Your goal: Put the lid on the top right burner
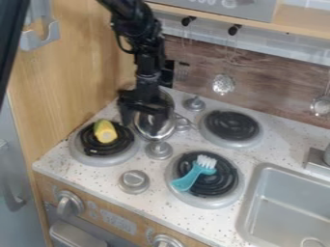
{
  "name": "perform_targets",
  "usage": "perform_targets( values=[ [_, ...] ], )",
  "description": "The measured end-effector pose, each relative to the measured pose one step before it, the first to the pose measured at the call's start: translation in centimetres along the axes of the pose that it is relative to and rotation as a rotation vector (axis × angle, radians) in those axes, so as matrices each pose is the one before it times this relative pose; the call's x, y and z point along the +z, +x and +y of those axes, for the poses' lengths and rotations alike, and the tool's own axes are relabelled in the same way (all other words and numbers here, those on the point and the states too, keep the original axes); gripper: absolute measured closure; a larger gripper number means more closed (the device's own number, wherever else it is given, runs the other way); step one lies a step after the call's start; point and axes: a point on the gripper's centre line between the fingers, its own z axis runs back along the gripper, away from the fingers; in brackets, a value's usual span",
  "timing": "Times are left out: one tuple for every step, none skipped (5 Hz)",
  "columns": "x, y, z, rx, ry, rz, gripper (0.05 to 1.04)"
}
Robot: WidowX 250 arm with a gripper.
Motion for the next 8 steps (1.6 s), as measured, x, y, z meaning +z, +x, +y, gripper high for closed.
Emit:
perform_targets(
  values=[
    [0.336, 1.194, -1.543, -0.0339, 0.0326, -0.0574, 0.084],
    [1.074, 1.591, -0.005, 0.0104, 0.0348, -0.0561, 0.084],
    [-0.804, 0.925, 0.104, 0.009, 0.0095, -0.0169, 0.084],
    [0.381, 0.743, 0.4, -0.0007, 0.0206, -0.0262, 0.084],
    [-2.089, -0.393, -0.154, 0.0043, 0.0106, 0.025, 0.084],
    [-0.541, 0.576, 0.343, 0.0147, 0.0251, -0.0059, 0.084],
    [-0.431, 0.119, 0.368, 0.0151, 0.0273, 0.0163, 0.122],
    [-0.18, 0.341, 0.113, 0.0158, 0.0089, -0.0037, 0.366]
  ],
)
